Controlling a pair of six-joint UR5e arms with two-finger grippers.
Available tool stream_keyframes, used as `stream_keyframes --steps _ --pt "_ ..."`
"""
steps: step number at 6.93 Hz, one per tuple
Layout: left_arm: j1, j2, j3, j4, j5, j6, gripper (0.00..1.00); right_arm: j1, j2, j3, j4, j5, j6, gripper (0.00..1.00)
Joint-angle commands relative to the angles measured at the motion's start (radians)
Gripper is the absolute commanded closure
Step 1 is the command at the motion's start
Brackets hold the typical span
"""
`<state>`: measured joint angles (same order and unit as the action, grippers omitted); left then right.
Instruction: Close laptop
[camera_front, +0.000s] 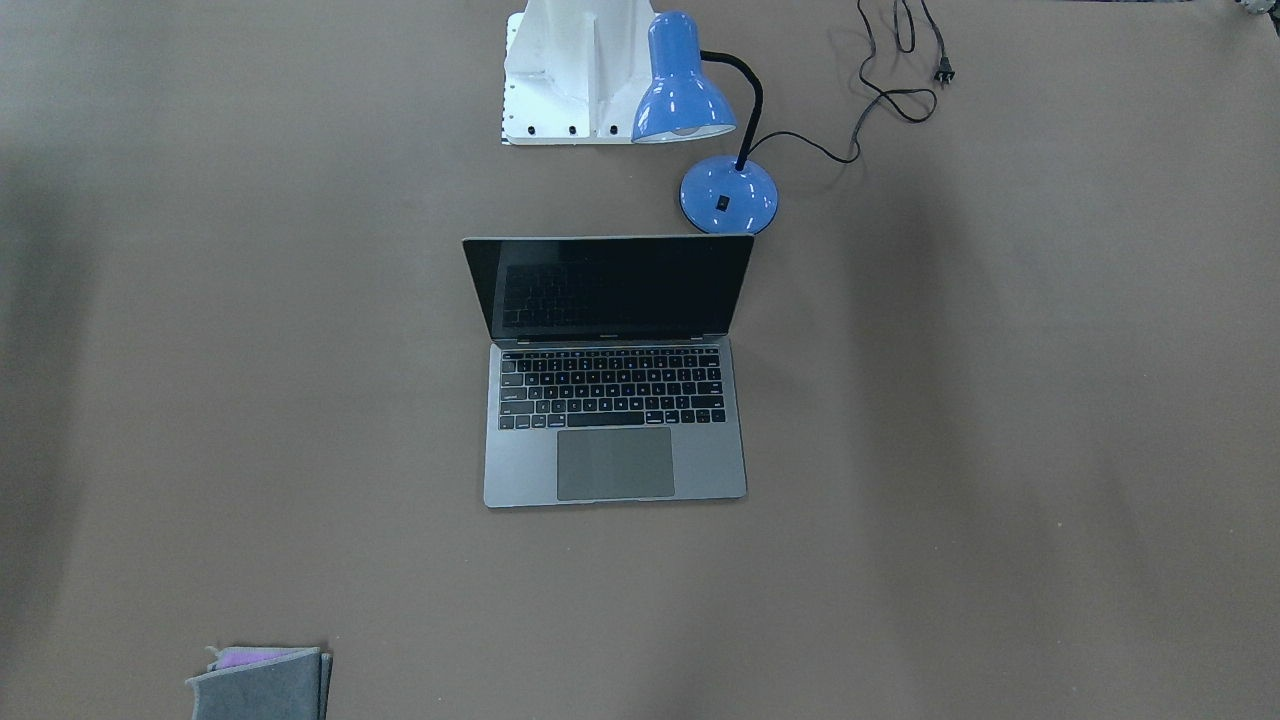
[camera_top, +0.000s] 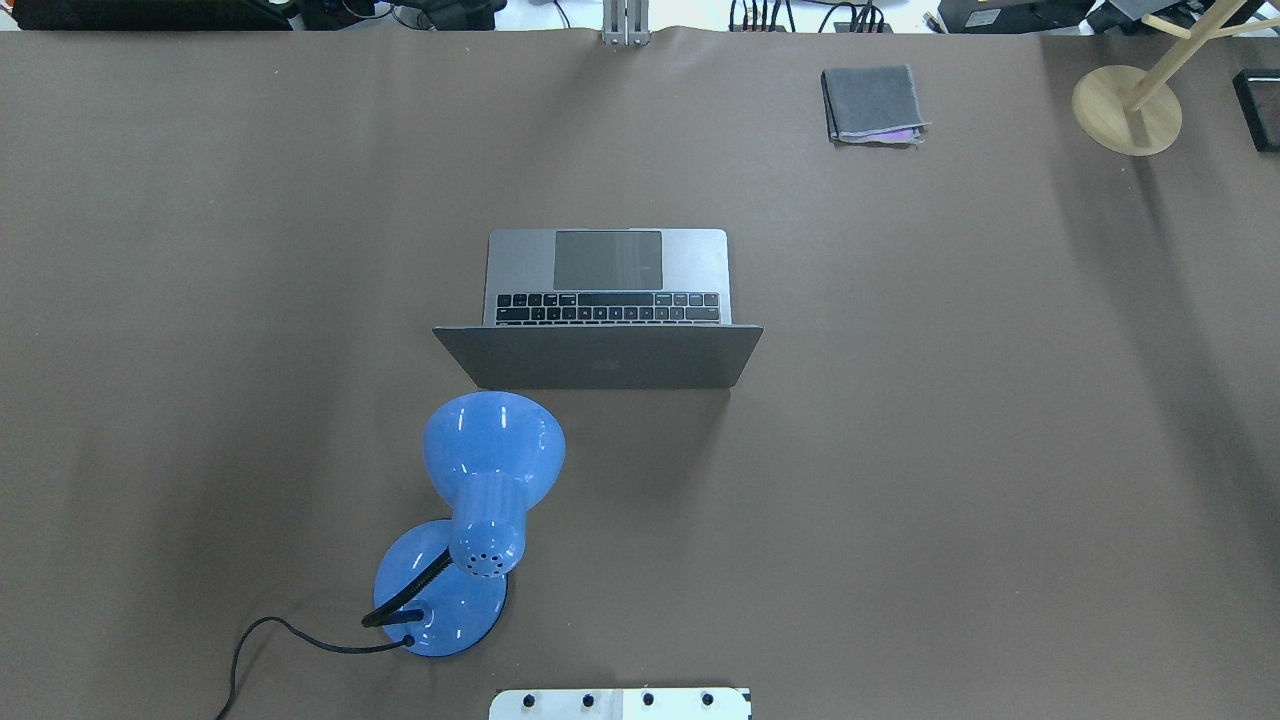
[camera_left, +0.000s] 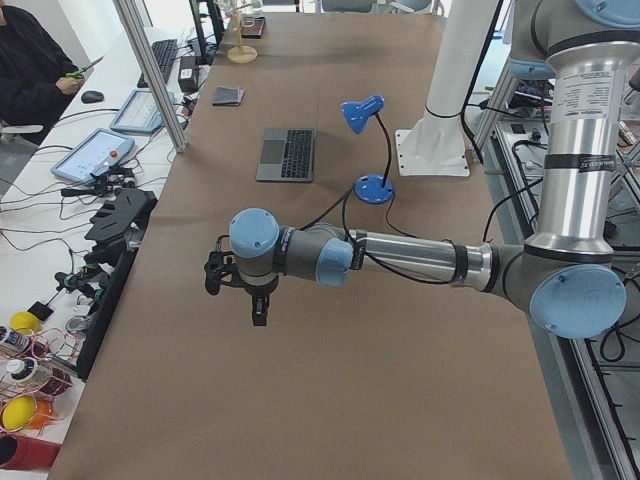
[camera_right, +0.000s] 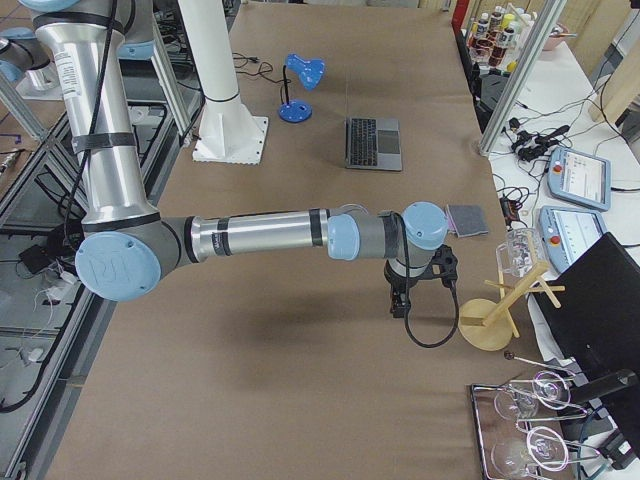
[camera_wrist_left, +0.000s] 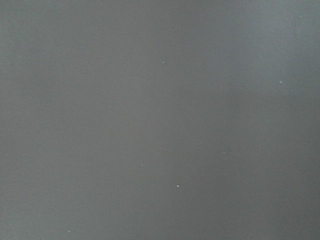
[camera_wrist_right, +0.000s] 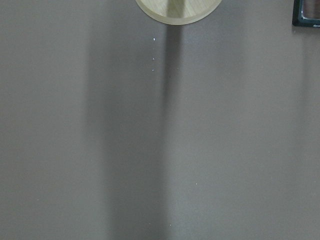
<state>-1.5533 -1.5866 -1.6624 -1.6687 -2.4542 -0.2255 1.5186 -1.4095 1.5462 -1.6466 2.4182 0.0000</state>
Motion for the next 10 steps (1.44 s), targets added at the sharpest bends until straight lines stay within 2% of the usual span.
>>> stream_keyframes --steps 1,10 --pt "-0.001 -0.001 0.0 0.0 0.001 0.0 0.02 0.0 0.003 0.005 -0.001 0.001 0.0 0.0" --pt "-0.001 0.0 0.003 0.001 0.02 0.0 0.02 0.0 0.004 0.006 -0.001 0.002 0.011 0.0"
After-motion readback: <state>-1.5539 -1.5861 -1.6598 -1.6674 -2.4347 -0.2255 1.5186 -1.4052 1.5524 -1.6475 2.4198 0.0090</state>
